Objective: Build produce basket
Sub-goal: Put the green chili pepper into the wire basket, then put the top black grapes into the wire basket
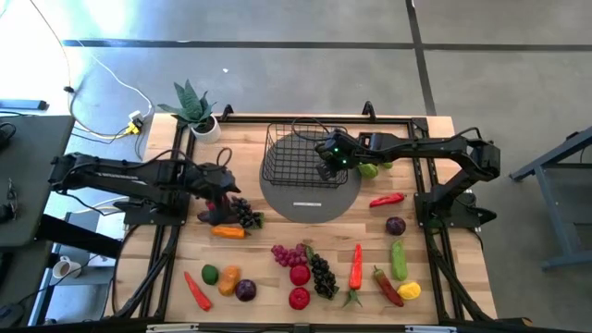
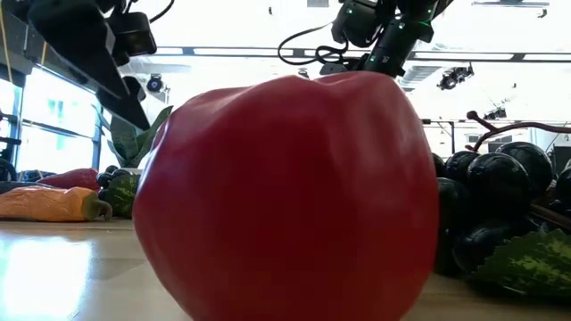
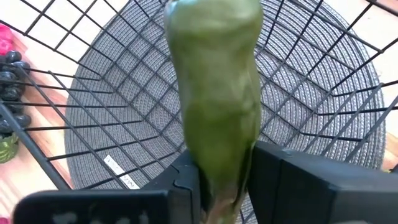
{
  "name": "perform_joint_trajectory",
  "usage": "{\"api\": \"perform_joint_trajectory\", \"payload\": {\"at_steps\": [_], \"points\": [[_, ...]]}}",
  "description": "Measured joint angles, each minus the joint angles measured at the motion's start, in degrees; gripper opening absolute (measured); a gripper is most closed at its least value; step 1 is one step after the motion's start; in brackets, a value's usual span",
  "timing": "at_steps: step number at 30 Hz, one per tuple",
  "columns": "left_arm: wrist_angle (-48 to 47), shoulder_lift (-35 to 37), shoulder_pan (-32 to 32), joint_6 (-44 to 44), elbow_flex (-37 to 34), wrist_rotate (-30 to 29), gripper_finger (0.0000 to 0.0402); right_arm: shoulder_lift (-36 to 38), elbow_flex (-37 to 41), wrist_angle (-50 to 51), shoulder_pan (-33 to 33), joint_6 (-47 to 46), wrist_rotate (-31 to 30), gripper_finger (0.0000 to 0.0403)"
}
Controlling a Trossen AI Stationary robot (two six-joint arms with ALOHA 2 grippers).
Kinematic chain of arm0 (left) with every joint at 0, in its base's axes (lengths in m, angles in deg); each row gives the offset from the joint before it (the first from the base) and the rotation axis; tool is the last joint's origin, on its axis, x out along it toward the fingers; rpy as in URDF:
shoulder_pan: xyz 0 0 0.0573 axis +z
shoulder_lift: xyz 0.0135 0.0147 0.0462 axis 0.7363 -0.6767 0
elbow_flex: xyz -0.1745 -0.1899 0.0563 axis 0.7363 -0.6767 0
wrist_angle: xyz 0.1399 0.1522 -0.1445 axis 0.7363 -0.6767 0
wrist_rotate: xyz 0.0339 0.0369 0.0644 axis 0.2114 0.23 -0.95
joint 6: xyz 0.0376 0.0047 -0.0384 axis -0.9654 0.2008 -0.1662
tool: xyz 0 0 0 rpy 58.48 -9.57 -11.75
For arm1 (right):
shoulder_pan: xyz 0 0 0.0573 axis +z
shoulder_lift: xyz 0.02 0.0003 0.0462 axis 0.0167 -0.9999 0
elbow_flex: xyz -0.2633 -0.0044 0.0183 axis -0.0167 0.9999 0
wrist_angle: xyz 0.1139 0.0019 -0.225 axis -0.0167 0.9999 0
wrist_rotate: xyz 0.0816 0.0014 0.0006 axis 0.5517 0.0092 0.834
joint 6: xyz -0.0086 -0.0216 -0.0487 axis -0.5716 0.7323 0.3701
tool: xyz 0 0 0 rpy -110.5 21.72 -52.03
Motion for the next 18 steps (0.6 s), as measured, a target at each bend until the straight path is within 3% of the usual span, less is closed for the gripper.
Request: {"api": "perform_joint_trajectory", "payload": {"at_steps": [11, 18], "points": [[0.16, -6.32, -4.3, -6.61, 0.0, -0.31, 0.0397, 0.0, -0.32, -0.06, -0.03, 0.27, -0.02, 0.015], [0.84, -11.63, -5.0, -10.64, -0.02, -1.36, 0.0397, 0.0, -3.1, 0.0, -0.35, 0.44, 0.97, 0.0162]]}}
